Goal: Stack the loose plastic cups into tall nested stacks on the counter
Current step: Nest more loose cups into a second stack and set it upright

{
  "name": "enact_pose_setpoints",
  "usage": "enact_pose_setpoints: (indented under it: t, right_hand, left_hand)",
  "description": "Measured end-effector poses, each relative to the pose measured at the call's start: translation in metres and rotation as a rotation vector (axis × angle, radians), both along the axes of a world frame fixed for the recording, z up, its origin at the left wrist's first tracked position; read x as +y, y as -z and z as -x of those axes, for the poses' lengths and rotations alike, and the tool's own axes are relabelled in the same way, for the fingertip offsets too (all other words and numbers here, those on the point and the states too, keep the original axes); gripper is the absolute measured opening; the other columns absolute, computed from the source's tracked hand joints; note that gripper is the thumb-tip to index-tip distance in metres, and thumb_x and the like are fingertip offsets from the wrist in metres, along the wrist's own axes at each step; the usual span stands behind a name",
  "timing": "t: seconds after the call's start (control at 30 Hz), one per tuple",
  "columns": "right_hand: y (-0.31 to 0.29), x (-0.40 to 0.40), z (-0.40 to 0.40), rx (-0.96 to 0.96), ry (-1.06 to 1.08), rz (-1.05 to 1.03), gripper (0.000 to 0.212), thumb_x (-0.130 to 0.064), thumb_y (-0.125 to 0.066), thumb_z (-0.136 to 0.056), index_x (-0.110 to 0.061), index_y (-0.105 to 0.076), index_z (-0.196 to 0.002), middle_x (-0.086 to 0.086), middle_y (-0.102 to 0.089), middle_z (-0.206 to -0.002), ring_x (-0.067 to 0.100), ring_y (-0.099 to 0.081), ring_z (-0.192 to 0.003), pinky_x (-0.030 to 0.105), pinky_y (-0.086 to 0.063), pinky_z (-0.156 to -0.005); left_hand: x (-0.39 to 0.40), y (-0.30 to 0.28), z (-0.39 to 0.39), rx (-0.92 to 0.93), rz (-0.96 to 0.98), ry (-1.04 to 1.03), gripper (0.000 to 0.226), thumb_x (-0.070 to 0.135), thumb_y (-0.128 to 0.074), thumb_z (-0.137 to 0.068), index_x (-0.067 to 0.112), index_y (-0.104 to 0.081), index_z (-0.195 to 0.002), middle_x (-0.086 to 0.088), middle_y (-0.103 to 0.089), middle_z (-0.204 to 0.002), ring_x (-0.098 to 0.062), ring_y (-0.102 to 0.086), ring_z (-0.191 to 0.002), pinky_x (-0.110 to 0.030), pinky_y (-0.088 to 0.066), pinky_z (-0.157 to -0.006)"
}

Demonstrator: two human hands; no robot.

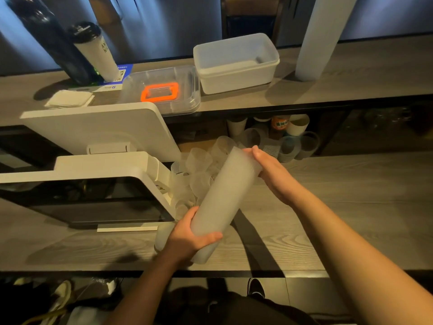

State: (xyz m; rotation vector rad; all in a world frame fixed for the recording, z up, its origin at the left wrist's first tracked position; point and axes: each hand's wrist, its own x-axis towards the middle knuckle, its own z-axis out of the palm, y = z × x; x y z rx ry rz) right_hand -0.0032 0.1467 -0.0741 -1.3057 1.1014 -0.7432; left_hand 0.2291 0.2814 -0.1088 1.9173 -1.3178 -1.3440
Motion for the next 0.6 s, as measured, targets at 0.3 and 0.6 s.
enact_pose_setpoints:
  t: [0.3, 0.6]
  right_hand:
    - [0.024, -0.016, 0.037, -0.07, 0.335, -0.1, 0.042, -0.051, -0.049, -0.099, -0.023, -0.057, -0.13, 0.0, -0.064, -0.114, 0.02, -0.06, -0.112, 0.035, -0.048, -0.097]
    - [0.063, -0.055, 0.081, 0.231, 0.358, -0.003, 0.064, -0.038, -0.076, -0.086, -0.022, -0.047, -0.141, -0.007, -0.055, -0.128, 0.011, -0.053, -0.117, 0.024, -0.045, -0.093]
  left_hand:
    - [-0.035, -0.001, 0.033, 0.161, 0.017, -0.125, 0.069, 0.038, -0.086, -0.073, 0.027, -0.046, -0.128, 0.005, -0.058, -0.114, -0.012, -0.059, -0.102, -0.018, -0.048, -0.068]
    - [-0.063, 0.005, 0.056, 0.24, 0.003, -0.229, 0.089, 0.05, -0.08, -0.049, 0.033, -0.042, -0.128, 0.006, -0.058, -0.114, -0.015, -0.06, -0.099, -0.02, -0.05, -0.066]
